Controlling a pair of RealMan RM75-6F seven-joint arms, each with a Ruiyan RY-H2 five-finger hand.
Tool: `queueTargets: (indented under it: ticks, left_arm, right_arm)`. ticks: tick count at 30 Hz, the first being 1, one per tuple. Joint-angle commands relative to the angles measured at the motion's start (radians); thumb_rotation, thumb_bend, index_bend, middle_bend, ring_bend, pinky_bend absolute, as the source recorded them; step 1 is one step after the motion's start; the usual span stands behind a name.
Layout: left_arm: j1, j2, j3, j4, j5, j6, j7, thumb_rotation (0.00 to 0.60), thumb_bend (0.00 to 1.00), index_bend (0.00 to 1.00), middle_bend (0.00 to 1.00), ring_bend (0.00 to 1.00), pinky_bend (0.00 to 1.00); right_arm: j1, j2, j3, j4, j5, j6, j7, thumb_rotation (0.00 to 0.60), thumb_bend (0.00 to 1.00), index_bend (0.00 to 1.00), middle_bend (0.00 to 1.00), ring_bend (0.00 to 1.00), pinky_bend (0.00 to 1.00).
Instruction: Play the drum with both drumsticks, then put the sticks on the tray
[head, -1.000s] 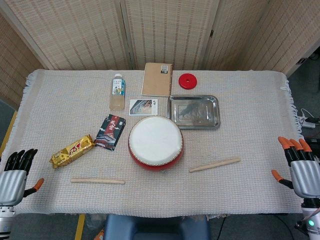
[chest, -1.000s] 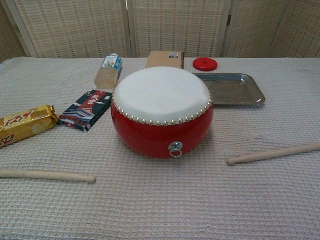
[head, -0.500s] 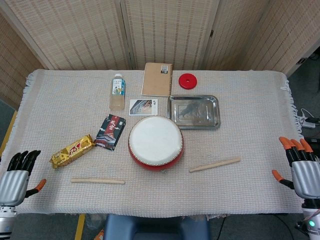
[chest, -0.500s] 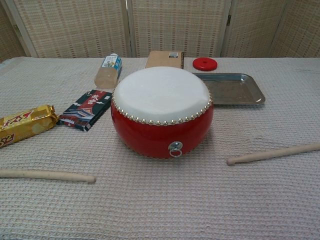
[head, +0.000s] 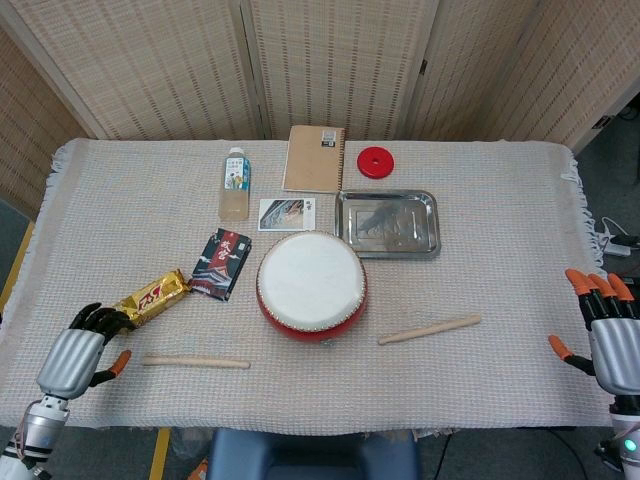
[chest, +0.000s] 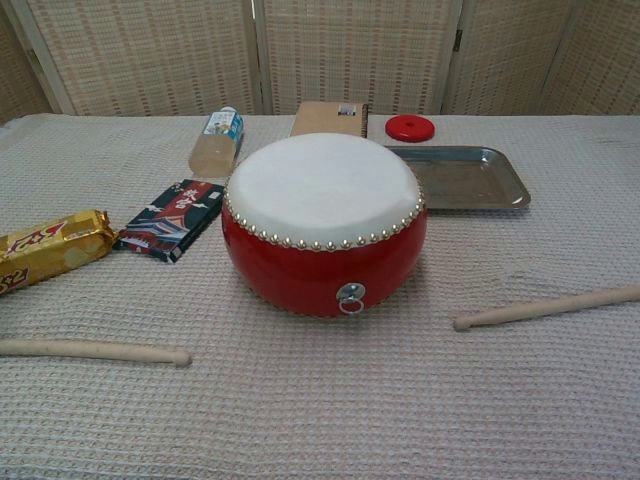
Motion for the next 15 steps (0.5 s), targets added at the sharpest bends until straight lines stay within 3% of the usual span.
queueTargets:
  ticks: [1,8,15]
  left_arm:
    - [-0.040,-0.040,0.009,0.002,0.021,-0.050,-0.013,0.600,0.41,0.42,0.34,0.25,0.18]
    - [-0.068,-0.094,0.013,0.016,0.020,-0.090,-0.029,0.600,0.41,0.42,0.33,0.24,0.17]
    - [-0.119,-0.221,0.022,0.067,-0.026,-0.197,0.040,0.600,0.40,0.39,0.25,0.12,0.10]
  right_arm:
    - [0.004,0.002,0.001,-0.002,0.002,-0.006,0.000,0.600,0.13,0.00,0.12,0.00,0.07]
    - [0.009,0.001,0.001,-0.004,0.005,-0.018,0.002,0.600,0.13,0.00,0.12,0.00,0.07]
    - [0.016,-0.003,-0.003,0.000,0.010,-0.037,0.016,0.600,0.13,0.00,0.12,0.00,0.07]
